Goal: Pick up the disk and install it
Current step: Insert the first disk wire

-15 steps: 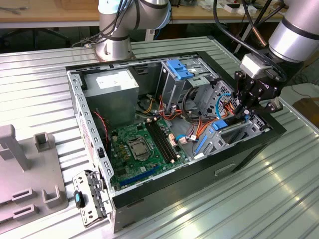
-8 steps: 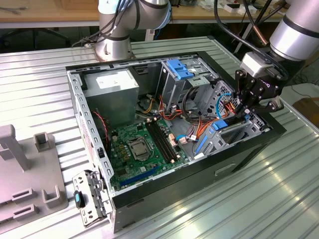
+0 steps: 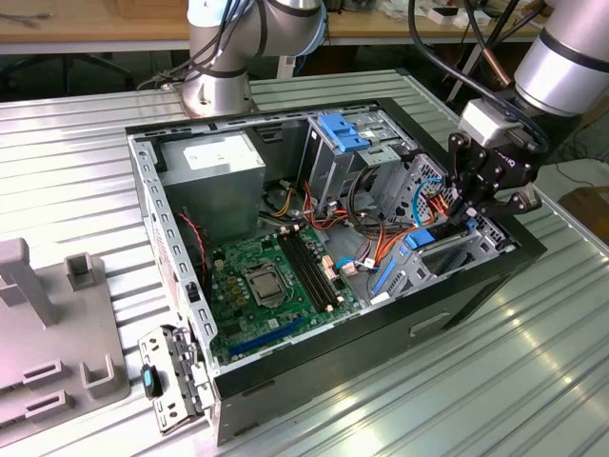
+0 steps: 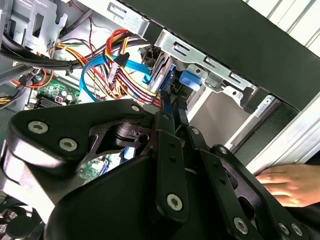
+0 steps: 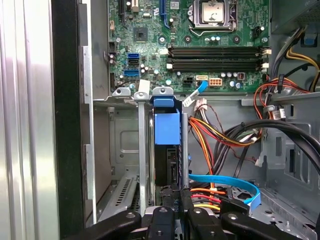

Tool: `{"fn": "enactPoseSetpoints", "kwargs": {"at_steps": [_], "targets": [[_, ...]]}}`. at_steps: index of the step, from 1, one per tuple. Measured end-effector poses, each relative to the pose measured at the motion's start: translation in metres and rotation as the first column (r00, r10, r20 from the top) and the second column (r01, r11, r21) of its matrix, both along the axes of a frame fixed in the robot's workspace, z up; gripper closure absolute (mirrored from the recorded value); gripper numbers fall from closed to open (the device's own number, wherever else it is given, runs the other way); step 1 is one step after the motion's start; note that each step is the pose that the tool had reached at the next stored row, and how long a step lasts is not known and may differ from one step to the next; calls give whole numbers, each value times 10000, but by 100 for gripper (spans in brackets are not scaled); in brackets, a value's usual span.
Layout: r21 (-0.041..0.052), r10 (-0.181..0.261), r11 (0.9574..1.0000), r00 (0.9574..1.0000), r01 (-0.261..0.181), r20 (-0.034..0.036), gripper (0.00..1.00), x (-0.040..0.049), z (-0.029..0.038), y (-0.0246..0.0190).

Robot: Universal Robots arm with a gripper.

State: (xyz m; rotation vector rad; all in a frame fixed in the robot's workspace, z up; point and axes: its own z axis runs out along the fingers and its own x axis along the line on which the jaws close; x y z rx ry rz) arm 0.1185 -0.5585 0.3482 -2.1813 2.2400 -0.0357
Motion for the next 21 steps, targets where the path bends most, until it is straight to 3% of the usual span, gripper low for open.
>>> {"fn": "enactPoseSetpoints", "kwargs": {"at_steps": [13, 21], "targets": [[-1, -125, 9999, 9999, 125, 0, 83, 0, -52, 0], [4, -289, 9996, 9996, 289, -3, 83, 2, -22, 0]]}}
